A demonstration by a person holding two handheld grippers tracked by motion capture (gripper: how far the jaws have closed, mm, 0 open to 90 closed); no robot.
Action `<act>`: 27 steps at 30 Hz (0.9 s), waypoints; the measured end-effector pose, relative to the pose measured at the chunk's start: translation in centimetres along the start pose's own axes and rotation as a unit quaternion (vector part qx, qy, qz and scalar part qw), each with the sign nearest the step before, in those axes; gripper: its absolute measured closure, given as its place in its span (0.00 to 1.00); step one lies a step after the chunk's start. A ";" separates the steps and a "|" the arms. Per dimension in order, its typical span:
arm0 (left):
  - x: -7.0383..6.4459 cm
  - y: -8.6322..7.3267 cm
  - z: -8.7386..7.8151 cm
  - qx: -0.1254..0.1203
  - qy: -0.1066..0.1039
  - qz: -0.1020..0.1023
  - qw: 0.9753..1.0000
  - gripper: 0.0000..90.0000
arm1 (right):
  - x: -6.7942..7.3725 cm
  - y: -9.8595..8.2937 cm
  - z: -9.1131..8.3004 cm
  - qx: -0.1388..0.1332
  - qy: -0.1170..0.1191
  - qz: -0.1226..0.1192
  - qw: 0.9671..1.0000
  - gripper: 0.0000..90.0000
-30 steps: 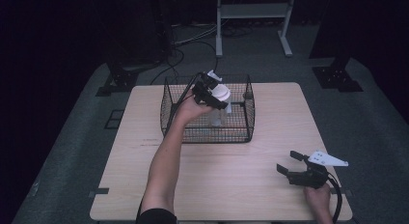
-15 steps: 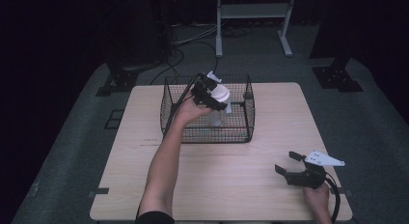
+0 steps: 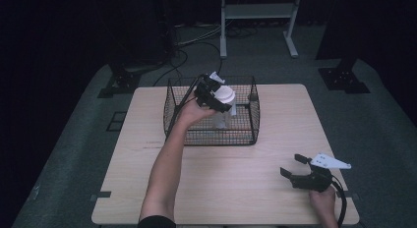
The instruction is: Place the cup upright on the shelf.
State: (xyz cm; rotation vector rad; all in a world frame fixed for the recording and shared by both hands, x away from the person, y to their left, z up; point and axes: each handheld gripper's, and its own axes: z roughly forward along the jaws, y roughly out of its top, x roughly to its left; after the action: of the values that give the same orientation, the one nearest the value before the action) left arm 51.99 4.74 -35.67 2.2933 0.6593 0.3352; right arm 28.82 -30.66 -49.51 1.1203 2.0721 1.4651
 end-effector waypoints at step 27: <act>0.3 -0.9 -2.7 -0.033 0.001 -0.008 0.999 0.00 | 0.0 0.0 0.1 0.004 -0.001 -0.003 1.000 0.14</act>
State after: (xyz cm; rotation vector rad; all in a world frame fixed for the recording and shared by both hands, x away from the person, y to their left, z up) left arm 50.77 7.01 -34.33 2.2236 0.6568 0.3479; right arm 28.88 -30.59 -49.55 1.1166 2.0796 1.4553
